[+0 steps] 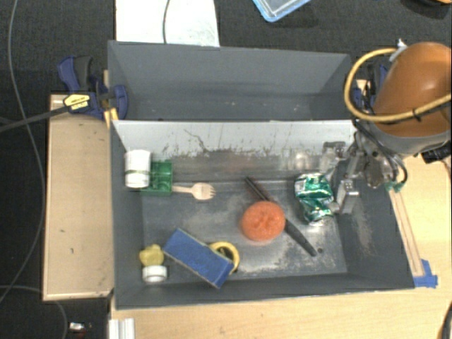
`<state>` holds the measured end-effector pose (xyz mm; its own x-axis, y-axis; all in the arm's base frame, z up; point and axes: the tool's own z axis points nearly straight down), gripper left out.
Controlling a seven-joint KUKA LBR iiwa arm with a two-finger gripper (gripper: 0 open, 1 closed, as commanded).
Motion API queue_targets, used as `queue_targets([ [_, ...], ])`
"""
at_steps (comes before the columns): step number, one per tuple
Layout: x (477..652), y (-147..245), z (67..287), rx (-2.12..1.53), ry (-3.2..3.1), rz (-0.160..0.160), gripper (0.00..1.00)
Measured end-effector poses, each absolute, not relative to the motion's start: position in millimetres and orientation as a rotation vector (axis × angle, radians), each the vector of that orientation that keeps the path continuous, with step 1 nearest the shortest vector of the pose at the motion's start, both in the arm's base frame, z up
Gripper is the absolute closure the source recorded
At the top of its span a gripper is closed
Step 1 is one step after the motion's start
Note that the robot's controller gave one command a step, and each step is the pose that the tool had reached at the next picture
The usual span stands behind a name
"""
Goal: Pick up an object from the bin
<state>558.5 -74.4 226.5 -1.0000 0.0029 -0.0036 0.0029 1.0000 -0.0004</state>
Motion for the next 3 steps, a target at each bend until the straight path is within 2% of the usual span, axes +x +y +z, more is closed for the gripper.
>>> queue_targets([
  [1, 556.2, -83.7, 182.5, 0.126, 3.13, 0.0, 0.0],
  [2, 551.7, -78.7, 146.3, -0.066, 3.131, -0.002, 0.0],
  [3, 551.5, -105.6, 78.7, -0.221, 3.126, -0.002, 1.0],
])
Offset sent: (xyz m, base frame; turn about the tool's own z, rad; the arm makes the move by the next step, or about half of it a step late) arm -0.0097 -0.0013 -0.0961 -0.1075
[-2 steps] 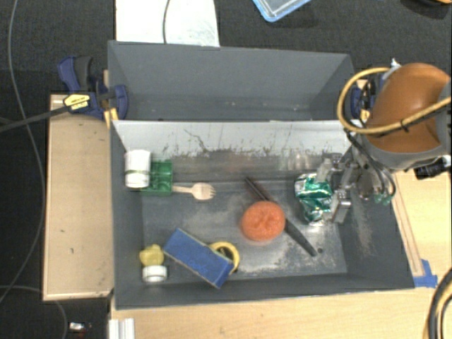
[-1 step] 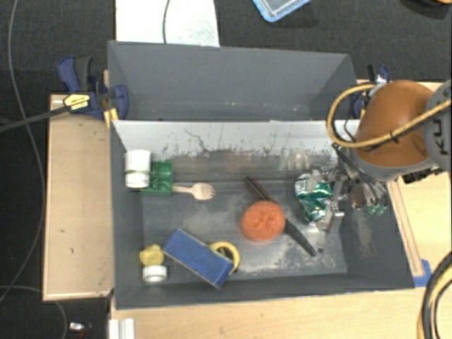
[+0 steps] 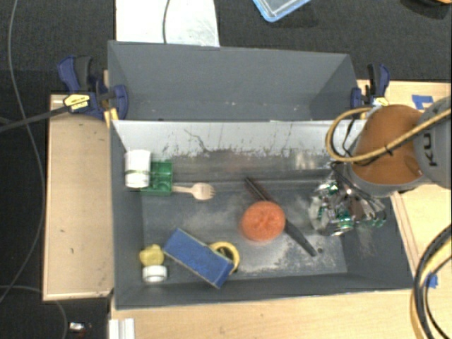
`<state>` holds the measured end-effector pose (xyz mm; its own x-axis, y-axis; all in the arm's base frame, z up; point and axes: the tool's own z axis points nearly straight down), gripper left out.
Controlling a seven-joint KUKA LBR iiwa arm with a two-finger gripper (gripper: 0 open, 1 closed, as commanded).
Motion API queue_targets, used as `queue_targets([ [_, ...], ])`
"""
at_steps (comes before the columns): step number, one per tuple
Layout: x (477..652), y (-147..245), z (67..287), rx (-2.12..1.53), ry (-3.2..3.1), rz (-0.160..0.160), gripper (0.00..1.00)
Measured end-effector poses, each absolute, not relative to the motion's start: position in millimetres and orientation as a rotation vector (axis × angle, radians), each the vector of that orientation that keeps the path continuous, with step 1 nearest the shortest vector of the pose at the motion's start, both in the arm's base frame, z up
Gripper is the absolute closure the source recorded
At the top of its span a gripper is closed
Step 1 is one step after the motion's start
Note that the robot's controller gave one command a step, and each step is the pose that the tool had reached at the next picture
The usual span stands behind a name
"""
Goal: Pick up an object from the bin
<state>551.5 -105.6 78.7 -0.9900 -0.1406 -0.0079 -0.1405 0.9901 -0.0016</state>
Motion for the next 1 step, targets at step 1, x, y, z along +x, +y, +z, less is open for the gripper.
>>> queue_targets([
  [1, 551.5, -105.6, 78.7, -0.222, 3.126, -0.002, 1.0],
])
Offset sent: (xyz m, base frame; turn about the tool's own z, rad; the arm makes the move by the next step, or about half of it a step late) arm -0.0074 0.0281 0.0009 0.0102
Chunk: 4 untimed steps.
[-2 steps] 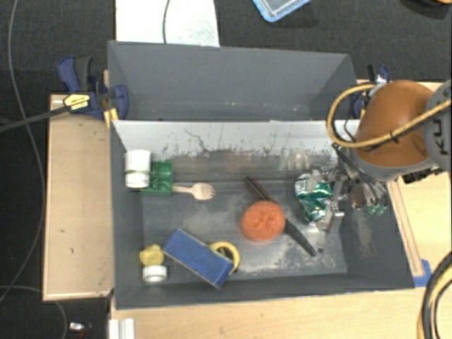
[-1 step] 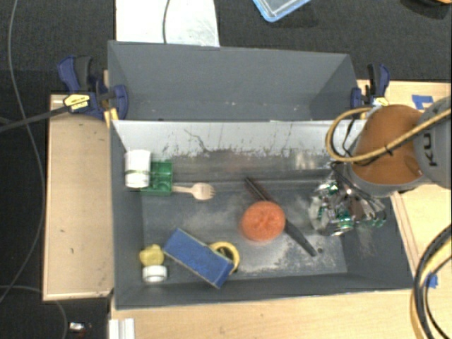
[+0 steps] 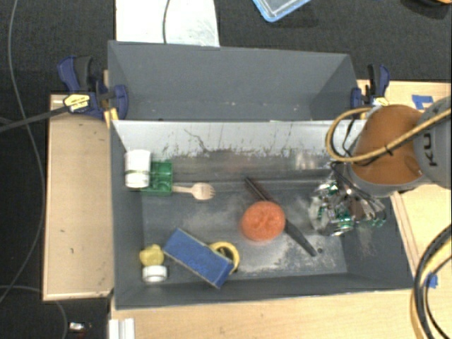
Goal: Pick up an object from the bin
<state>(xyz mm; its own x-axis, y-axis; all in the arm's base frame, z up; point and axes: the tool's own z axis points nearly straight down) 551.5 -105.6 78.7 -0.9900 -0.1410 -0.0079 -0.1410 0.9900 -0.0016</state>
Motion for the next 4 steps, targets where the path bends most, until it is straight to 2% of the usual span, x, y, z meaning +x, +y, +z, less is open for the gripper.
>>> queue_targets([
  [1, 545.4, -81.7, 79.8, -0.205, 3.127, -0.001, 1.0],
  [2, 553.5, -83.9, 85.2, -0.159, 3.124, -0.004, 0.0],
  [3, 555.1, -87.1, 86.3, -0.151, 3.123, -0.004, 0.0],
  [4, 569.2, -31.8, 77.2, -0.155, 3.117, -0.007, 0.0],
])
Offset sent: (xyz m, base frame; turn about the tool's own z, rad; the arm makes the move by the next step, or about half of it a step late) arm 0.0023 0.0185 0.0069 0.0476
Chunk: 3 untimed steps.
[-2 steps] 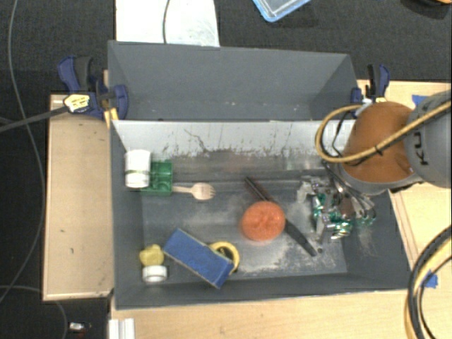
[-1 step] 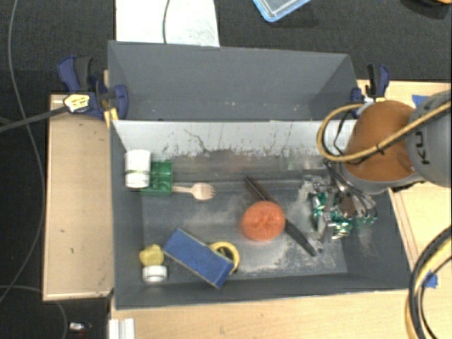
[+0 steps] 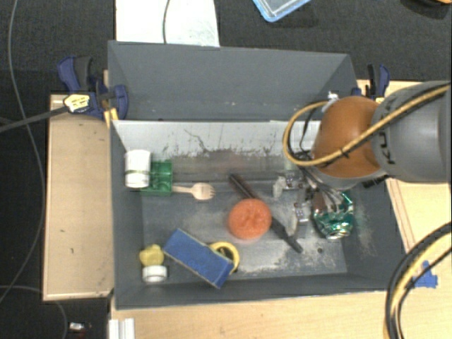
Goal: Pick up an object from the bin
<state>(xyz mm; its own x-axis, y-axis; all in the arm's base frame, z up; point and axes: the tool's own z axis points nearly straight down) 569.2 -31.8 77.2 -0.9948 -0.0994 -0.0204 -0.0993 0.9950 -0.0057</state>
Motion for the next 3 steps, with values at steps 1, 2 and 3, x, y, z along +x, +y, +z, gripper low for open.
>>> queue_targets([
  [1, 572.6, 35.7, 80.0, -0.373, 3.095, -0.011, 0.0],
  [2, 576.1, 57.2, 79.1, -0.229, 3.101, -0.007, 0.0],
  [3, 578.9, 95.1, 75.9, -0.047, 3.104, -0.003, 0.0],
])
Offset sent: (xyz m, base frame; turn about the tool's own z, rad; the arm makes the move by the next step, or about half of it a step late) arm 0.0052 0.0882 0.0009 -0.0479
